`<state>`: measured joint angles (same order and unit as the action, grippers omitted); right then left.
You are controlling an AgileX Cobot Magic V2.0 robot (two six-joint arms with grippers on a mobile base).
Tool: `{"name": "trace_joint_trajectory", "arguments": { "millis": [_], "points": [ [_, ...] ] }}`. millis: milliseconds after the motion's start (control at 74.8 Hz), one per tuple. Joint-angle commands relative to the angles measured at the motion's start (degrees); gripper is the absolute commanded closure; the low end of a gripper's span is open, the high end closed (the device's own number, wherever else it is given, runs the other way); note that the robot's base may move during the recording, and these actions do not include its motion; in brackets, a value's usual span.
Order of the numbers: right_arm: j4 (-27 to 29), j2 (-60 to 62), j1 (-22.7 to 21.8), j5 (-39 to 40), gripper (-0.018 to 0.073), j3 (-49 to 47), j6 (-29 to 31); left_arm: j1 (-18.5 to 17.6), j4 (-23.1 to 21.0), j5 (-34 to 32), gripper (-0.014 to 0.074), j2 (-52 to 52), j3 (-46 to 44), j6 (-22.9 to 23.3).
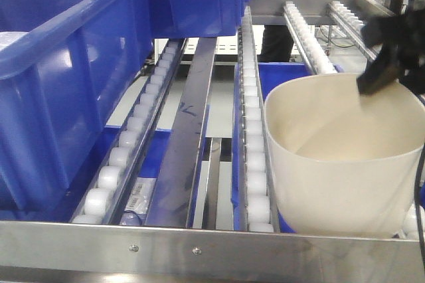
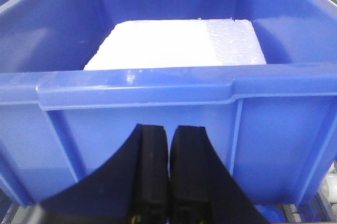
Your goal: Move white bin to right shelf second layer
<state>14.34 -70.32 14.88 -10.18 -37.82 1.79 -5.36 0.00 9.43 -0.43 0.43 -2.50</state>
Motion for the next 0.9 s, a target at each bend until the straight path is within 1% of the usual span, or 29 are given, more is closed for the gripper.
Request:
{"name": "trace_joint_trajectory", "arguments": {
  "millis": [0, 174, 254, 361, 495, 535, 642, 749, 883],
  "points": [
    [0.80, 4.48, -0.01, 3.23, 0.0132, -1.97, 0.23, -0.25, 0.00, -5.00, 0.0512, -0.80, 2.11, 0.30],
    [0.80, 12.45, -0.30, 3.93, 0.0137, -1.51, 0.23, -0.25, 0.00, -5.00, 0.0512, -0.80, 2.11, 0.30],
    [0.80, 15.93, -1.38, 4.54, 0.0174, -0.44, 0.23, -0.25, 0.00, -5.00, 0.0512, -0.80, 2.11, 0.30],
    [0.80, 21.70, -4.61, 5.90, 0.0314, 3.13, 0.23, -0.25, 0.00, -5.00, 0.0512, -0.80, 2.11, 0.30],
    [0.80, 29.65, -9.57, 6.61, 0.0521, 8.84, 0.23, -0.25, 0.00, -5.00, 0.0512, -0.80, 2.11, 0.30],
    [0.80, 32.29, -10.99, 6.81, 0.0501, 10.52, 0.23, -0.25, 0.00, -5.00, 0.0512, -0.80, 2.11, 0.30],
    [0.80, 39.98, -14.39, 8.79, 0.0504, 15.24, 0.23, -0.25, 0.00, -5.00, 0.0512, -0.80, 2.11, 0.30],
    [0.80, 43.41, -14.75, 8.65, 0.0504, 16.52, 0.23, -0.25, 0.00, -5.00, 0.0512, -0.80, 2.11, 0.30],
    [0.80, 44.01, -14.75, 8.40, 0.0504, 16.52, 0.23, -0.25, 0.00, -5.00, 0.0512, -0.80, 2.11, 0.30]
  ]
}}
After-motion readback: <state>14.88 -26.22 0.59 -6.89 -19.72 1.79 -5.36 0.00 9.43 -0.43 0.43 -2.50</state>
